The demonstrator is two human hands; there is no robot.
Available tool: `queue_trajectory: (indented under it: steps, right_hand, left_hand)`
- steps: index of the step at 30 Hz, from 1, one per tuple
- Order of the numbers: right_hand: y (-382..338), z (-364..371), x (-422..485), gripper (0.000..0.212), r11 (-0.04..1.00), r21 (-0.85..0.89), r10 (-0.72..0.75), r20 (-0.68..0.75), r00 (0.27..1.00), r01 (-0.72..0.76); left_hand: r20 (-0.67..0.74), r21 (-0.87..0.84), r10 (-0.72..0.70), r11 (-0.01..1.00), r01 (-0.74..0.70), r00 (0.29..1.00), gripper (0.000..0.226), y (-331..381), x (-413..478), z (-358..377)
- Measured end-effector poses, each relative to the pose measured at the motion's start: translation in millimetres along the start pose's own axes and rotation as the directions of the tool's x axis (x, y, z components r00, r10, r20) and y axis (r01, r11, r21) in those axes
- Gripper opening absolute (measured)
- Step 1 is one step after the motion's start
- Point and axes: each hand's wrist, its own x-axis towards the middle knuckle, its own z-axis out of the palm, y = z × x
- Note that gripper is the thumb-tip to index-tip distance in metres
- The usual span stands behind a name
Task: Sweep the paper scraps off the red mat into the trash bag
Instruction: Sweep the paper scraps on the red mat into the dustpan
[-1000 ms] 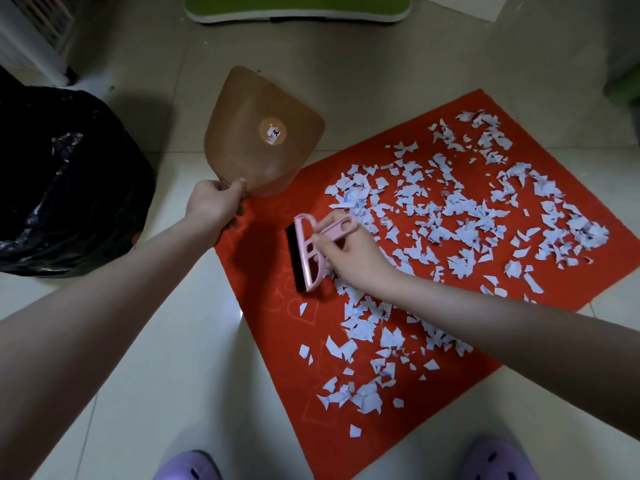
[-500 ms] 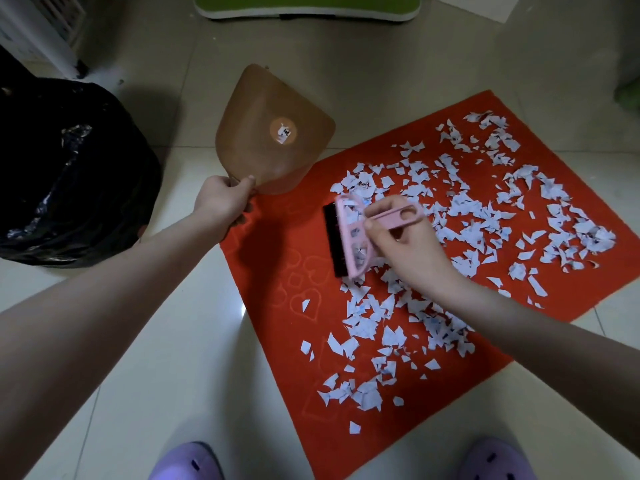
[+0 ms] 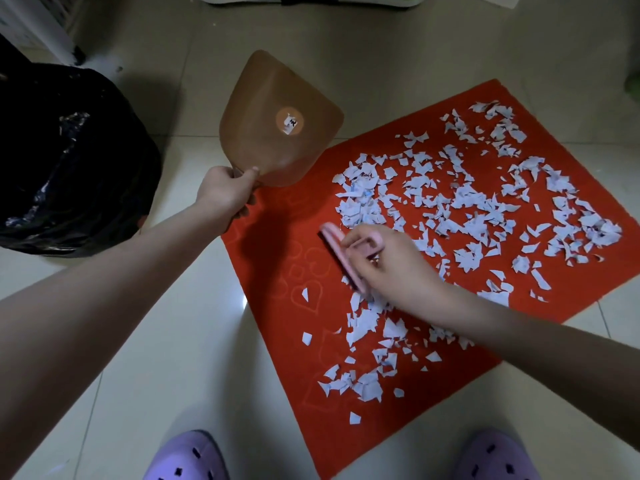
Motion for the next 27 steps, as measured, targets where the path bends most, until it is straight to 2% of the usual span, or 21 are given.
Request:
queue_trajectory:
  steps: [2, 4, 7, 10, 13, 15, 17, 19, 21, 23, 27]
  right_hand:
    - [-4.0, -11.3, -0.5, 0.012, 0.998, 0.057, 0.003, -0.061, 0.998, 0.001]
    - [-9.1, -8.2, -6.7, 0.009, 0.993, 0.117, 0.010, -0.027, 1.000, -0.007]
    - [-12.4, 11.8, -19.3, 0.005, 0.986, 0.165, -0.045, 0.093, 0.995, 0.029]
    - [-9.8, 35.0, -32.0, 0.004, 0.976, 0.218, -0.036, 0.251, 0.967, -0.020]
    - [-5.5, 50.9, -43.4, 0.010, 0.991, 0.136, -0.064, 0.339, 0.939, 0.018]
    - [-3.8, 45.4, -40.6, 0.018, 0.998, 0.053, -0.052, 0.303, 0.952, 0.038]
    - [0.7, 30.5, -30.3, 0.021, 0.999, -0.016, -0.041, 0.178, 0.983, 0.044]
    - [2.4, 13.9, -20.7, 0.015, 0.994, -0.092, -0.058, 0.045, 0.997, 0.062]
    - [1.1, 5.1, -17.1, 0.011, 0.996, -0.071, -0.060, -0.017, 0.998, 0.059]
    - [-3.7, 6.4, -19.7, 0.008, 0.999, 0.012, -0.043, -0.006, 0.999, 0.043]
    - [-7.0, 29.2, -24.3, 0.004, 0.978, 0.210, -0.021, 0.140, 0.990, -0.009]
  left_hand:
    - [0.005, -0.009, 0.004, 1.000, -0.004, 1.000, 0.036, -0.8, -0.1, 0.8]
    - [0.003, 0.002, 0.008, 1.000, -0.008, 1.000, 0.037, -1.0, -0.1, 2.3]
    - [0.000, 0.001, 0.010, 1.000, -0.010, 1.000, 0.038, -1.9, 2.4, 7.0]
    - [0.007, 0.003, 0.009, 1.000, -0.009, 1.000, 0.038, -3.0, 3.0, 10.1]
    - [0.015, -0.002, 0.010, 1.000, -0.010, 1.000, 0.036, -2.3, 2.5, 10.5]
    - [0.010, -0.008, 0.015, 1.000, -0.014, 1.000, 0.036, -1.3, 3.3, 10.0]
    - [0.008, -0.008, 0.021, 1.000, -0.021, 1.000, 0.037, -1.5, 3.6, 9.2]
    - [0.016, 0.005, 0.024, 1.000, -0.024, 1.000, 0.038, -3.5, 3.5, 9.1]
    - [0.023, 0.026, 0.027, 0.999, -0.027, 0.999, 0.040, -5.5, 3.2, 8.8]
    - [0.023, 0.036, 0.025, 0.999, -0.026, 0.999, 0.040, -5.9, 4.3, 9.8]
    - [0.022, 0.017, 0.029, 0.999, -0.029, 0.999, 0.039, -5.1, 5.7, 14.8]
